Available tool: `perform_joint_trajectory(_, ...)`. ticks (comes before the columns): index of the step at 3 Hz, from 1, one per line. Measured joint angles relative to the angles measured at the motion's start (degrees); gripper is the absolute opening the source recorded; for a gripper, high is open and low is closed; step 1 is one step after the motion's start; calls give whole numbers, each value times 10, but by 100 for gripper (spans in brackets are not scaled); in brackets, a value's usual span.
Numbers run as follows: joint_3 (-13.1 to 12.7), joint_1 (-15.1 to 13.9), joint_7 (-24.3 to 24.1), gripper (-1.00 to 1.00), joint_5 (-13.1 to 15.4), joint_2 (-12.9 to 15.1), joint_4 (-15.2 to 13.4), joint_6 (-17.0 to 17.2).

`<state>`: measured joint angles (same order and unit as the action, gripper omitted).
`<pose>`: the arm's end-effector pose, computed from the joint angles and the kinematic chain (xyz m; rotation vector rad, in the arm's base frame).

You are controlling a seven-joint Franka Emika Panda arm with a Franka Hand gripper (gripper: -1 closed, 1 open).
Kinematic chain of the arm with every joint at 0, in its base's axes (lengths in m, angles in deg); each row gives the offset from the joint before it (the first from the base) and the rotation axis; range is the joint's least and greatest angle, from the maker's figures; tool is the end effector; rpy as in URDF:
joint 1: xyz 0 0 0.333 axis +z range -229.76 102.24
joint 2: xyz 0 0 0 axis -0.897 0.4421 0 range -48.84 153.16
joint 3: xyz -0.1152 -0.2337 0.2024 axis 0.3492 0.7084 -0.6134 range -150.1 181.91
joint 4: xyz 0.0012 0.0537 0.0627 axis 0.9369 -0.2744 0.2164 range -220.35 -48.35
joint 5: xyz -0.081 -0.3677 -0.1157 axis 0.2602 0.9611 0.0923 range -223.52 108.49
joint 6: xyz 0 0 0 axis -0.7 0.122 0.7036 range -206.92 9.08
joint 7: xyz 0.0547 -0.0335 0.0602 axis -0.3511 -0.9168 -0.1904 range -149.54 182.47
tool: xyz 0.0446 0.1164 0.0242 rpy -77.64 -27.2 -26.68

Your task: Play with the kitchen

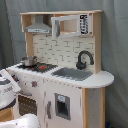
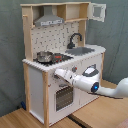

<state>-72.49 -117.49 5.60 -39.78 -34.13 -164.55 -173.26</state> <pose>0.3610 0.5374 0.3365 1.1162 1.3345 1.2597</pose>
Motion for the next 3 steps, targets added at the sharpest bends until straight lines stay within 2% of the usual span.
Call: perform_joint_trajectory(3, -1, 1, 206, -100, 0, 0, 7, 20)
